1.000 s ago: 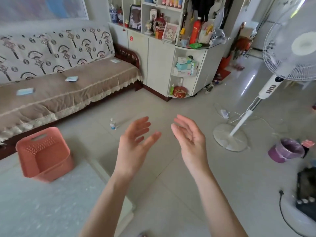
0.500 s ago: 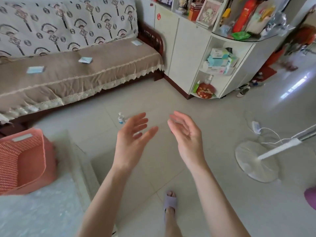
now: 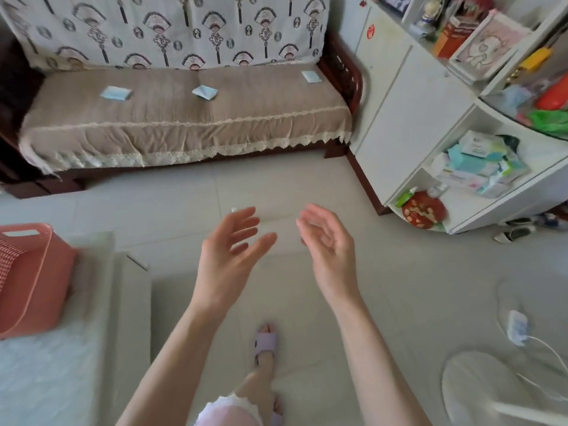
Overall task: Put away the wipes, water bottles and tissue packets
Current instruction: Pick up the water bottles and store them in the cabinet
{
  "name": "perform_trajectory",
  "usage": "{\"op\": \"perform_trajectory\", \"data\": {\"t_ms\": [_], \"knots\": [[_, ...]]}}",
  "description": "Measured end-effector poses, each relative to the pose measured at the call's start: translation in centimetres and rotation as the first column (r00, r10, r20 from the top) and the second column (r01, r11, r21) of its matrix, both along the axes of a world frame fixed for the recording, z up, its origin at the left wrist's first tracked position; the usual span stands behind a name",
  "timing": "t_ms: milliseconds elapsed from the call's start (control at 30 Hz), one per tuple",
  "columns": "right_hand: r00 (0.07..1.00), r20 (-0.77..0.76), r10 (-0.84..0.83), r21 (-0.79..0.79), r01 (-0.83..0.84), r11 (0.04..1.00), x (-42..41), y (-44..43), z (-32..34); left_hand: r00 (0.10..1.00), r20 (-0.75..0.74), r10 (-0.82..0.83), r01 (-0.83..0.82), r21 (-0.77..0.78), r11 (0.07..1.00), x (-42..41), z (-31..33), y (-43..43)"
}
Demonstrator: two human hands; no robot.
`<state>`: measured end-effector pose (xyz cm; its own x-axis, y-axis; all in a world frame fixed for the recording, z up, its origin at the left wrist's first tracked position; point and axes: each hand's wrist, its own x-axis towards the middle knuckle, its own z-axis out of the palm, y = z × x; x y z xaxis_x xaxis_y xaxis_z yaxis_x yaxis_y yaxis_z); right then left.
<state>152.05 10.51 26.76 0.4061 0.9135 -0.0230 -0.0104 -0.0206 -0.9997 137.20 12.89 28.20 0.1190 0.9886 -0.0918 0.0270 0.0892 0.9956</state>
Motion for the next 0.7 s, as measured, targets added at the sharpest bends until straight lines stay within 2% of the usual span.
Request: {"op": "perform_trajectory", "data": {"t_ms": [167,400,700], "knots": [[0.997,0.036,0.062,-0.032,-0.061,0.998,4.8,8.4,-2.4,0.999,0.02,0.051,-0.05,-0.053,0.997,4.6,-2.8,8.1],[0.985,0.043,0.166,-0.157,-0.158,0.975,9.3,19.3,-6.6,0.986,0.01,0.164,-0.161,-0.149,0.976,8.3,-6.9,17.9],[0.945,-0.021,0.327,-0.33,-0.315,0.89,12.5,28.0,-15.0,0.944,-0.062,0.324,-0.327,-0.295,0.898,10.1,-14.8,23.4]]}}
